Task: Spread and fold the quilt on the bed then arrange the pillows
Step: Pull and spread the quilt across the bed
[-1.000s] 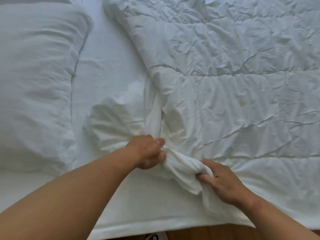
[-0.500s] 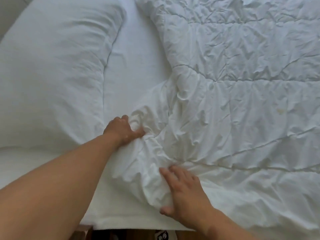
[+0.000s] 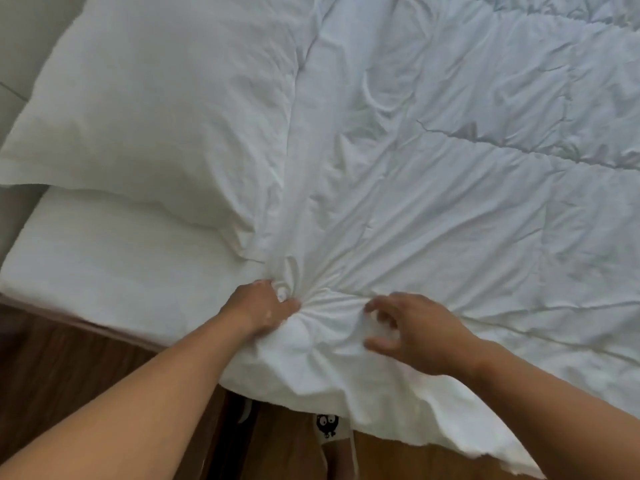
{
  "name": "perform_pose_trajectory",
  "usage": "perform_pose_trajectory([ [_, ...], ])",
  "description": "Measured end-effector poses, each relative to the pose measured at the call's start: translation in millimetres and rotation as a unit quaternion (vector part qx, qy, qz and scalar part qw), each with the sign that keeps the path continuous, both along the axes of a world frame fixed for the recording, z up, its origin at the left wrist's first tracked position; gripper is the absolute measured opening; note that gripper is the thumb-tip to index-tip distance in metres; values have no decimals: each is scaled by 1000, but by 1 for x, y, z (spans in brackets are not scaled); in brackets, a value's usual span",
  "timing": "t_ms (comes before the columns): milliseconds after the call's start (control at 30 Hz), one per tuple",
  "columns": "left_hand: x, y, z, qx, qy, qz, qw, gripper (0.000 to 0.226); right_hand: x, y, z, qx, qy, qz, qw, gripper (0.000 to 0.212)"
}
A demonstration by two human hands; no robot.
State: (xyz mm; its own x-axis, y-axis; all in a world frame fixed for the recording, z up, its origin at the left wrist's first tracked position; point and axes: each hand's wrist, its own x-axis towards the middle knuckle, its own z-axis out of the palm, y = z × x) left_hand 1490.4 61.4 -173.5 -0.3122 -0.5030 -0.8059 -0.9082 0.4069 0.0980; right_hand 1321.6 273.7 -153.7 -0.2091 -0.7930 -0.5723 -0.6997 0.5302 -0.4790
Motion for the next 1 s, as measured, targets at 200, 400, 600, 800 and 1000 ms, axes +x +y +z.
perform_pose_trajectory([
  [200,-77,-28,4,12,217,163,962,80,-26,-103,-15,-135,-25,-314,940,76],
  [400,-37,-56,7,-162,257,186,934,35,-49,-189,-1,-116,-34,-328,937,91],
  [600,-25,-70,8,-114,93,74,986,38,-30,-213,-22,-2,82,-106,991,99],
  [800,-113,-79,53,-214,61,-120,968,56,-111,-170,-27,-72,192,-53,977,78],
  [1000,-250,-125,28,-144,186,-45,971,63,-215,-159,-43,-34,237,-99,966,85],
])
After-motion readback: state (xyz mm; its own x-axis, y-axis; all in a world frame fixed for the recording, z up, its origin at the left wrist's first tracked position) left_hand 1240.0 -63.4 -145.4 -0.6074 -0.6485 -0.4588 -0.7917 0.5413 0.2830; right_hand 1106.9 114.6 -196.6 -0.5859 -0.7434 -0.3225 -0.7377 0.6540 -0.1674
